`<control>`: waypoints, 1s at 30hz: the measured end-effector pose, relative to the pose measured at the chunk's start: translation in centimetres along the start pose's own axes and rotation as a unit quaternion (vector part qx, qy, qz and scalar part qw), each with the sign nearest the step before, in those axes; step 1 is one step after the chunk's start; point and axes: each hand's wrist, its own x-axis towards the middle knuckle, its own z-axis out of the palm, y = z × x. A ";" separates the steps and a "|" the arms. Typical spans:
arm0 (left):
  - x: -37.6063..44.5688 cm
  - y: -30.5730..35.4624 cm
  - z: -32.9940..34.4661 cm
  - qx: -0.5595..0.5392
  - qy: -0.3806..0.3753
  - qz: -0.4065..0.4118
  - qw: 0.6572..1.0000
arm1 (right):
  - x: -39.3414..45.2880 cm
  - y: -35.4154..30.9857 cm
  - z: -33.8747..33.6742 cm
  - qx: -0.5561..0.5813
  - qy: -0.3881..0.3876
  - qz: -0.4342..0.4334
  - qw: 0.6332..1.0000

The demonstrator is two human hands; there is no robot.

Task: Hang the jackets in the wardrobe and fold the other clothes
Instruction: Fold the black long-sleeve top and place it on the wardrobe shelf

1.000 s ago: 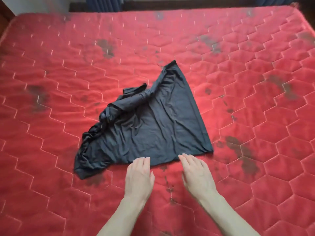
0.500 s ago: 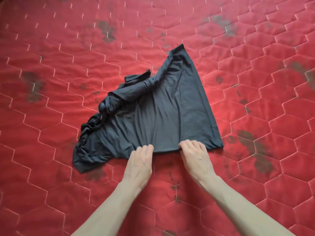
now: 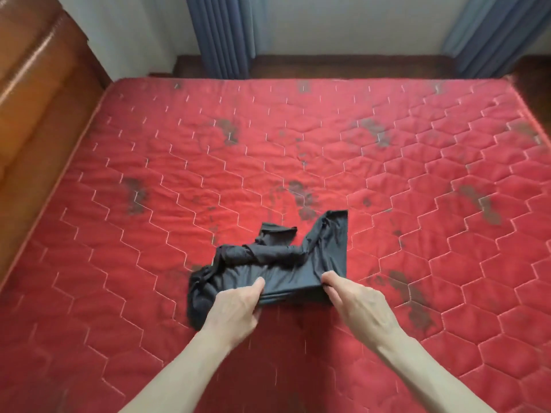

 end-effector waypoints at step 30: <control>-10.0 11.3 -38.6 -0.194 0.363 -0.159 0.898 | -19.0 -7.5 -55.1 0.008 0.471 -0.019 0.882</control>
